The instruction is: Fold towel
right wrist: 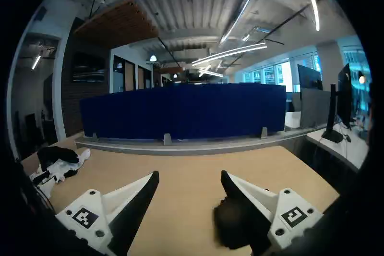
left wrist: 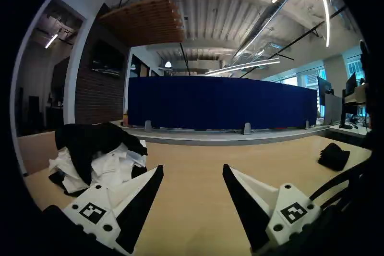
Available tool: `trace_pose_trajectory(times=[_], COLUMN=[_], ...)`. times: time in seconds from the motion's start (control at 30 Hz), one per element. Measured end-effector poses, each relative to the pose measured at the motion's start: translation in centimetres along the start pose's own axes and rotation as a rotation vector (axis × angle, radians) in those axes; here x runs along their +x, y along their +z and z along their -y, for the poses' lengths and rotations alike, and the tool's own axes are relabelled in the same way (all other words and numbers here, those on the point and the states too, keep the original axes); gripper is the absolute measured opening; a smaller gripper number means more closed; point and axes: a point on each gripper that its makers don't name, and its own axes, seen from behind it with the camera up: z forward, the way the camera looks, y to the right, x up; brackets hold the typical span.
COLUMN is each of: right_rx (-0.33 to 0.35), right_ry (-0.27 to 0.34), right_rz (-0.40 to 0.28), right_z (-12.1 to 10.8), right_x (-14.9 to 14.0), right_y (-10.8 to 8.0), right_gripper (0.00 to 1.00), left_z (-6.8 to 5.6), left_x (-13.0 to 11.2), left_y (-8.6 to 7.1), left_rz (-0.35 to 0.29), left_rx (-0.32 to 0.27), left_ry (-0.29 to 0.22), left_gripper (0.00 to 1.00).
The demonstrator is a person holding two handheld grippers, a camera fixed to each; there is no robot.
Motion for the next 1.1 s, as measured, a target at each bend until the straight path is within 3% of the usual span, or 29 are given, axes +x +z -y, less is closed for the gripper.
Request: trace_pose_trajectory(times=[0.3, 0.6, 0.87, 1.1], right_rx=[0.002, 0.0, -0.015, -0.032], right_ry=[0.004, 0.028, 0.035, 0.089], right_rz=[-0.006, -0.021, -0.086, -0.133], right_z=[-0.5, -1.6, -3.5, -5.9], right_x=[0.4, 0.8, 2.5, 1.4], right_y=[0.0, -0.4, -1.4, -2.4], right_gripper=[1.0, 1.0, 1.0, 1.0], left_z=[-0.5, -0.3, -0.4, -0.4], left_x=[-0.3, -0.6, -0.6, -0.6], left_y=[0.0, 0.0, -0.1, -0.2], left_rz=[-0.006, -0.006, -0.007, -0.006], left_rx=[-0.001, 0.0, -0.001, -0.001], left_ry=[0.037, 0.036, 0.04, 0.04], left_gripper=[0.92, 0.92, 0.92, 0.92])
